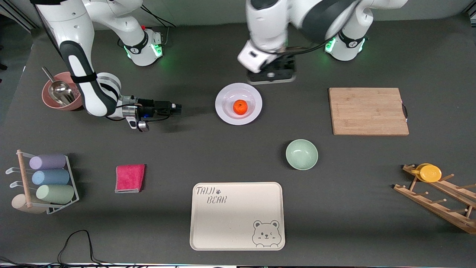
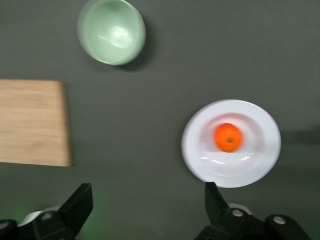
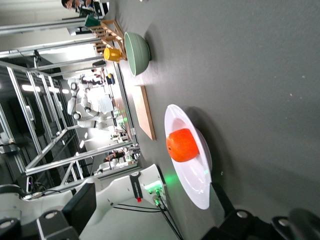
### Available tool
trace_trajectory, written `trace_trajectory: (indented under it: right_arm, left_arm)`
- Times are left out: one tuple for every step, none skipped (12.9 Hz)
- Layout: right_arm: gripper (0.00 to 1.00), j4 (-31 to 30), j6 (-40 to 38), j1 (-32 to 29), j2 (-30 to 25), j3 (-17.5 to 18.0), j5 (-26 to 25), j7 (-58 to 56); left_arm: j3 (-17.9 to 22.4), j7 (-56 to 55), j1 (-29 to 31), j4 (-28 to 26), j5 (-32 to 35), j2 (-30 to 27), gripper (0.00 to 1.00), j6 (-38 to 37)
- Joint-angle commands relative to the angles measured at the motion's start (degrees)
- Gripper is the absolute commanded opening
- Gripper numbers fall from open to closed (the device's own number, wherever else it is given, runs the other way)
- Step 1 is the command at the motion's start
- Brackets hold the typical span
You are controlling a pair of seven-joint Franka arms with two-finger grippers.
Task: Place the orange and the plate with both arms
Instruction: 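Open the left gripper and withdraw it to its side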
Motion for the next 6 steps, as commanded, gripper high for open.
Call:
trace_trajectory:
  right_arm:
    - [1.00, -0.7, -0.1, 2.7, 2.0, -0.3, 4.7, -7.7]
    - [1.00, -1.0, -0.1, 3.6, 2.4, -0.3, 5.9, -8.8]
    - [1.00, -1.1, -0.2, 4.3, 2.9, -0.3, 6.1, -9.0]
    - [1.00, -1.0, -0.3, 4.5, 3.8, -0.2, 6.2, -9.0]
    - [1.00, -1.0, -0.4, 4.6, 4.0, 0.0, 6.8, -9.3]
    - [1.00, -1.1, -0.4, 6.1, 4.1, 0.0, 7.8, -10.6]
  left_arm:
    - [-0.2, 13.7, 12.5, 8.4, -2.0, 0.9, 1.00, -8.5]
    - [-0.2, 18.8, 17.5, 9.8, -2.0, 0.9, 1.00, -10.0]
    - [-0.2, 23.9, 22.0, 11.0, -1.9, 0.9, 1.00, -11.2]
    - [-0.1, 29.0, 26.1, 11.6, -1.8, 0.9, 1.00, -11.8]
    - [-0.1, 34.0, 30.3, 11.7, -1.6, 0.9, 1.00, -11.8]
    - [-0.1, 38.5, 34.5, 11.7, -1.6, 1.0, 1.00, -11.5]
